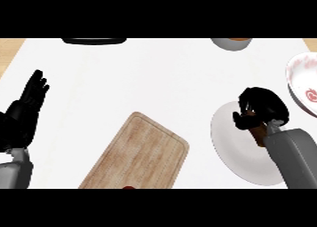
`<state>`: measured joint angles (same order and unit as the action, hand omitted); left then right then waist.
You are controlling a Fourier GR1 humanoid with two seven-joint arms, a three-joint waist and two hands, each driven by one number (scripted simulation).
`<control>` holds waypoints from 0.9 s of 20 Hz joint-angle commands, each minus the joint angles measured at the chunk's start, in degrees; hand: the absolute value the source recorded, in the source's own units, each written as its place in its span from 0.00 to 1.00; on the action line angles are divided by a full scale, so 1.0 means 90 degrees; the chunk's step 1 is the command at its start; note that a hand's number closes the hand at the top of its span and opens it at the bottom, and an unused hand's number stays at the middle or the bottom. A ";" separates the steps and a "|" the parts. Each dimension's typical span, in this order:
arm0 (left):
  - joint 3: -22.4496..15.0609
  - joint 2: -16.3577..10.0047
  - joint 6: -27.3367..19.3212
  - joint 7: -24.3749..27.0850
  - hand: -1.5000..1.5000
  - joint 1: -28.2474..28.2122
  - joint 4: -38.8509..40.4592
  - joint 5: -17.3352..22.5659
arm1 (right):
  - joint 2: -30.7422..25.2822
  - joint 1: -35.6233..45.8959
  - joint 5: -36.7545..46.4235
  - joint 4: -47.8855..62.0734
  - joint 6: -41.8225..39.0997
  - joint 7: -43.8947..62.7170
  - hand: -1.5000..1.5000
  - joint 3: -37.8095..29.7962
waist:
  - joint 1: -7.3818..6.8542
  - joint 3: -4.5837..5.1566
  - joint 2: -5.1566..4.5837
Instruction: Pick the sweet potato from the plate and place it in the bowl
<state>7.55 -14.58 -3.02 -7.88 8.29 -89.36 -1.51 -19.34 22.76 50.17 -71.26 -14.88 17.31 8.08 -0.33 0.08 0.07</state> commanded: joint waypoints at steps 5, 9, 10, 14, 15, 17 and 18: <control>0.0055 -0.0038 0.0014 -0.0046 0.50 -0.0140 -0.0053 -0.0042 | -0.0385 0.0370 0.0536 -0.1790 0.0530 0.0913 1.00 -0.0430 | 0.0154 -0.0003 0.0054; 0.0191 -0.0074 0.0080 -0.0249 0.50 -0.0019 -0.0188 0.0180 | -0.0565 0.0927 0.0407 -0.2447 0.0669 0.1351 1.00 -0.1173 | 0.0097 -0.0007 0.0041; 0.0163 -0.0066 0.0039 -0.0214 0.50 -0.0170 -0.0283 0.0089 | -0.0594 0.0339 0.0279 -0.3101 0.0589 0.1360 1.00 -0.1208 | 0.0159 -0.0009 0.0052; 0.0073 0.0034 0.0000 0.0110 0.50 -0.0051 0.0126 -0.0100 | -0.0991 0.0456 -0.0111 -0.3491 0.0185 0.1518 1.00 -0.2019 | 0.0116 -0.0008 0.0012; 0.0003 0.0025 0.0153 -0.0071 0.50 -0.0267 -0.0254 -0.0001 | -0.0870 0.1123 -0.0183 -0.3391 -0.0320 0.2111 1.00 -0.1974 | 0.0035 -0.0006 0.0014; 0.0020 0.0085 0.0046 -0.0019 0.50 0.0129 0.0091 -0.0087 | -0.1018 0.0924 -0.0362 -0.2539 0.0300 0.1237 1.00 -0.2444 | 0.0035 -0.0010 -0.0011; 0.0204 -0.0073 0.0084 -0.0096 0.50 0.0311 0.0130 -0.0006 | -0.0863 0.0369 -0.0268 -0.2745 0.0682 0.1057 1.00 -0.2438 | 0.0056 -0.0011 -0.0009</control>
<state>8.62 -14.66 -2.43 -8.37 9.14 -88.68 -1.58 -26.74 29.14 49.14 -97.00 -12.16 29.91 -9.58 0.36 0.05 0.16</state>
